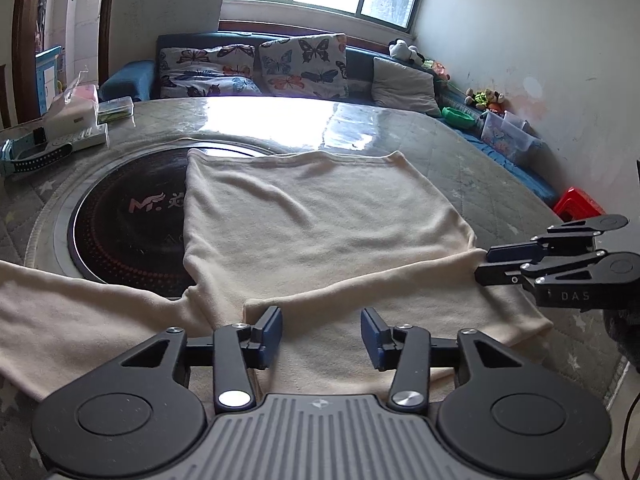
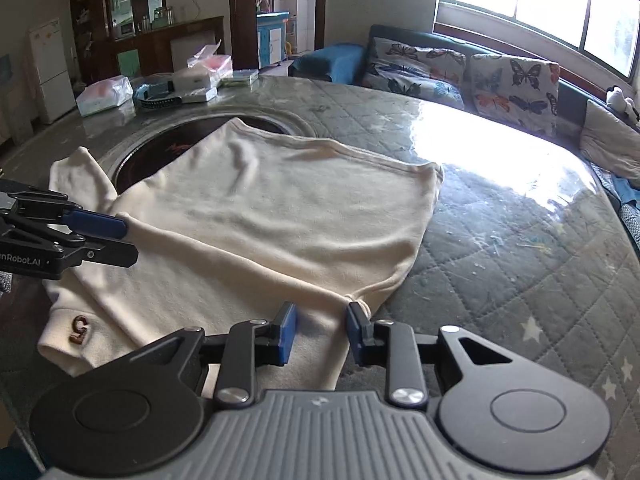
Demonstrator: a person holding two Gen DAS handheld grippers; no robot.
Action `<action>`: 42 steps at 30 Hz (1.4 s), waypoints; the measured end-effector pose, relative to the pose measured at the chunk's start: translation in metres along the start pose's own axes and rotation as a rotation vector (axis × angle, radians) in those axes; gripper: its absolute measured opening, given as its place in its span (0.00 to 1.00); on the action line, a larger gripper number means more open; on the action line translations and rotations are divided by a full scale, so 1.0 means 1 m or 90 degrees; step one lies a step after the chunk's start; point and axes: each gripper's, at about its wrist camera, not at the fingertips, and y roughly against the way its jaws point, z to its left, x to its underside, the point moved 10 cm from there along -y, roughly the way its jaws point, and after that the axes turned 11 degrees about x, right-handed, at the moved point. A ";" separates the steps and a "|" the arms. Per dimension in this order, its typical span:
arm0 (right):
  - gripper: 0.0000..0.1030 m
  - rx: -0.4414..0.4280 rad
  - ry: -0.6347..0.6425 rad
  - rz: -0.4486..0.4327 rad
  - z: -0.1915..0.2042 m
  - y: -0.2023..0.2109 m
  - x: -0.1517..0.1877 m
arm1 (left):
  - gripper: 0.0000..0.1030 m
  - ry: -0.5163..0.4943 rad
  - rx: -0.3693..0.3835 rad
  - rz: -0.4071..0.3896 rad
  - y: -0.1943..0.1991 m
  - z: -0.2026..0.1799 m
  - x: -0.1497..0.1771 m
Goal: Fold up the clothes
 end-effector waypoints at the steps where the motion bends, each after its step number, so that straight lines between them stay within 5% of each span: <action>1: 0.35 0.001 0.005 -0.001 0.002 0.002 0.001 | 0.50 -0.001 -0.002 -0.003 0.002 0.000 0.001; 10: 0.52 0.009 0.045 -0.011 0.018 0.015 0.010 | 0.55 0.048 -0.074 -0.034 0.040 0.041 0.010; 25: 0.54 -0.029 0.112 -0.044 0.079 -0.006 -0.035 | 0.58 0.183 -0.341 -0.123 0.131 0.181 0.012; 29: 0.54 -0.032 0.114 -0.039 0.094 -0.022 -0.040 | 0.56 0.242 -0.371 -0.137 0.144 0.213 0.017; 35: 0.56 -0.028 0.111 -0.049 0.093 -0.018 -0.044 | 0.41 0.305 -0.360 -0.140 0.144 0.240 0.021; 42: 0.57 -0.027 0.106 -0.072 0.087 0.002 -0.046 | 0.22 0.299 -0.374 -0.148 0.137 0.244 0.017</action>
